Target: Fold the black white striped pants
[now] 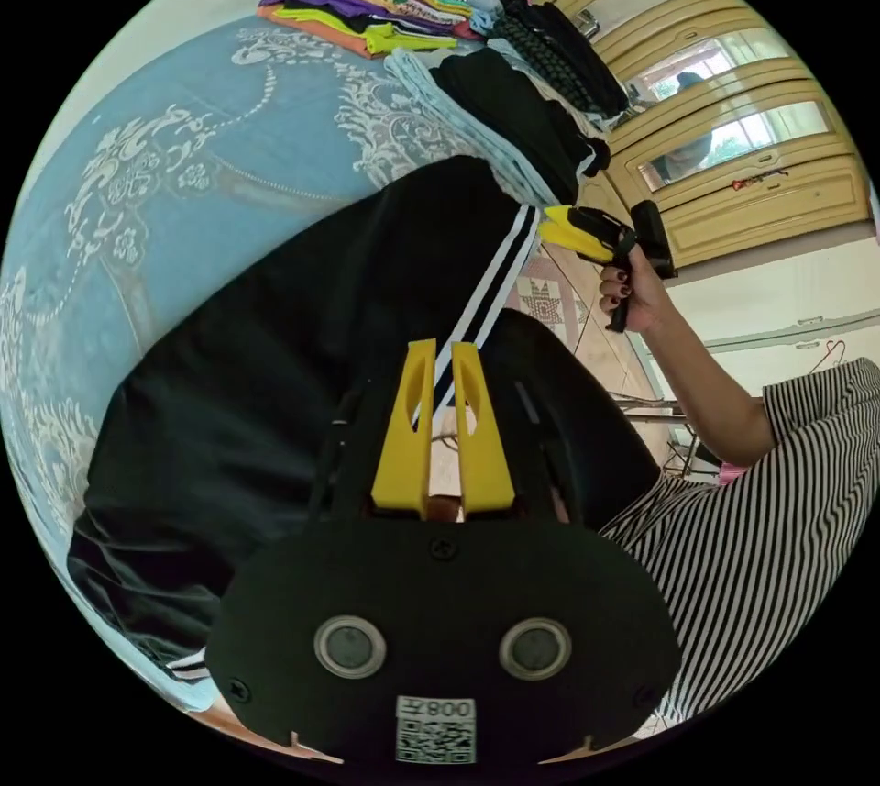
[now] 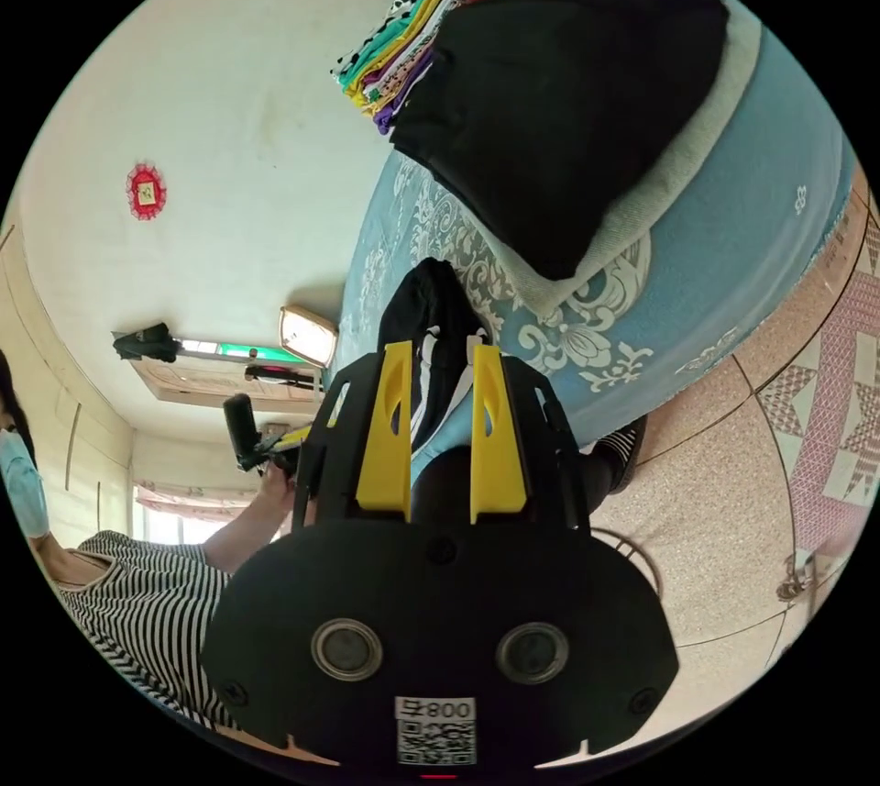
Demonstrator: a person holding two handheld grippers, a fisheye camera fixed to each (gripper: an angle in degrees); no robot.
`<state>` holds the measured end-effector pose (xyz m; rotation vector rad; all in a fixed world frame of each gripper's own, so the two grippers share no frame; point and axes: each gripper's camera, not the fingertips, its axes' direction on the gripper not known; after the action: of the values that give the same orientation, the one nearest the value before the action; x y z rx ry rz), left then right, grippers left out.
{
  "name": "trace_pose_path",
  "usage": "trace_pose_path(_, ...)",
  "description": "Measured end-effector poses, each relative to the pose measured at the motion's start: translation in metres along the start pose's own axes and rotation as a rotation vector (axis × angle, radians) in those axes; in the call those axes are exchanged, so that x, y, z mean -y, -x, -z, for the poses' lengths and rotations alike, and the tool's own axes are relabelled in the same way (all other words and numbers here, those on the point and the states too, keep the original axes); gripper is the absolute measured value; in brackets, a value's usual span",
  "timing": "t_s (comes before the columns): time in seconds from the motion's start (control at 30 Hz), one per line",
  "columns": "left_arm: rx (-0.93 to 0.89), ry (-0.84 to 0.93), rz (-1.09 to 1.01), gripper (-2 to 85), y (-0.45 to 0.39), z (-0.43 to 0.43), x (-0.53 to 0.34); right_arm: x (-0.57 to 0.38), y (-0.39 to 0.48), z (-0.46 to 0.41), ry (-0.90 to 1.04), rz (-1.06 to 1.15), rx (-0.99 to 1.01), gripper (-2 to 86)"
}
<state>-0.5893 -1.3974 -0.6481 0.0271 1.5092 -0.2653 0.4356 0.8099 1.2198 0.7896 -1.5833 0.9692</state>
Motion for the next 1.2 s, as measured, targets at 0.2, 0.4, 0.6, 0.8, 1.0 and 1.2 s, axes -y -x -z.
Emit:
trace_pose_path(0.2,0.038,0.019,-0.154,6.9,-0.014,-0.004,0.115,0.002,0.012,-0.021,0.037,0.040,-0.177,11.1)
trace_pose_path(0.4,0.050,0.134,-0.273,8.7,-0.029,-0.039,0.209,-0.003,0.018,-0.039,0.046,0.074,-0.218,10.9)
trace_pose_path(0.6,0.113,0.303,-0.360,7.3,-0.035,-0.077,0.252,-0.009,0.007,-0.054,0.060,0.066,-0.180,8.7)
trace_pose_path(0.8,0.031,0.311,-0.352,3.4,-0.029,-0.066,0.267,-0.012,-0.008,-0.058,0.061,0.043,-0.088,6.5)
trace_pose_path(1.0,0.062,0.334,-0.395,2.6,-0.029,-0.066,0.277,-0.016,-0.020,-0.062,0.062,0.052,-0.126,6.0)
trace_pose_path(1.2,0.037,0.323,-0.341,2.5,-0.006,-0.060,0.270,-0.029,-0.035,-0.073,0.036,0.031,-0.078,5.9)
